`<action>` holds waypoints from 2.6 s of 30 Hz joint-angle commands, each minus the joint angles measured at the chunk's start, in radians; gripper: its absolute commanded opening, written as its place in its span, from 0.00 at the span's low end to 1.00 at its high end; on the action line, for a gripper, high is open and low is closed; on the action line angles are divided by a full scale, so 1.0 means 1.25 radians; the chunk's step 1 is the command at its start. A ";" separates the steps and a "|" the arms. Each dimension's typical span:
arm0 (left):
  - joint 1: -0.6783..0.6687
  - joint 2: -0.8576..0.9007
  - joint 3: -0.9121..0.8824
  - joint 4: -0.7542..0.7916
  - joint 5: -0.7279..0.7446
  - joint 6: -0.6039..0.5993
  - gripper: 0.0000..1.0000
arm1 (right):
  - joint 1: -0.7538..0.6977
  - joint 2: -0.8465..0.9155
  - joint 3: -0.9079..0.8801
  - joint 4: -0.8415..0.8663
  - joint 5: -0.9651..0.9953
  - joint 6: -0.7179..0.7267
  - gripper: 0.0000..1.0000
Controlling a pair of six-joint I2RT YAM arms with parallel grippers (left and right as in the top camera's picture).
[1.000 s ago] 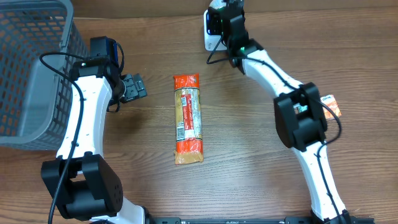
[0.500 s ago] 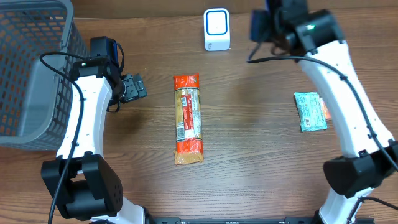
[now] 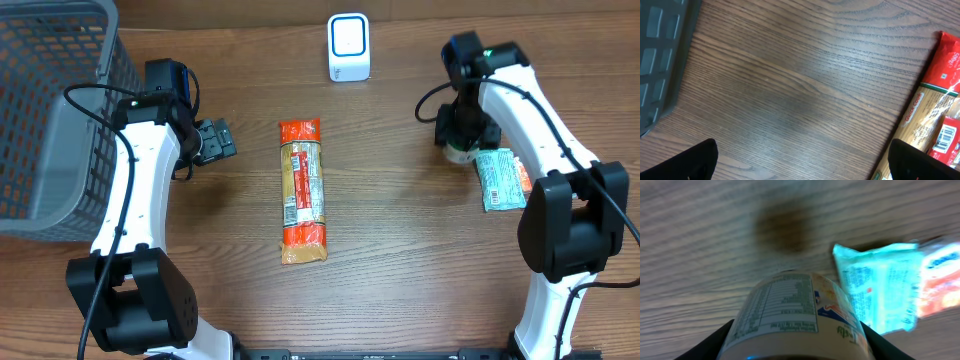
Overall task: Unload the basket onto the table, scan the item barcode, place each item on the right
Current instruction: 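Carry the green jar right and set it down near the teal pack, then move the right gripper left onto the spaghetti pack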
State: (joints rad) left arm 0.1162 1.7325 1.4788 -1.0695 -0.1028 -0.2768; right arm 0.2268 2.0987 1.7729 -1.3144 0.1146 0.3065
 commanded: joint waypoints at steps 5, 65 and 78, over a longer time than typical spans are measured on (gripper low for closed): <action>0.006 -0.004 0.007 0.001 -0.007 0.018 1.00 | -0.002 -0.017 -0.112 0.089 -0.010 -0.022 0.05; 0.006 -0.004 0.007 0.001 -0.007 0.018 1.00 | 0.372 -0.187 -0.284 0.424 -0.385 0.175 0.45; 0.006 -0.004 0.007 0.001 -0.007 0.018 1.00 | 0.498 -0.187 -0.433 0.718 -0.093 0.206 0.45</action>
State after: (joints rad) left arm 0.1162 1.7325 1.4788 -1.0698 -0.1024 -0.2768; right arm 0.8295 1.8751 1.2350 -0.4458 -0.1387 0.5682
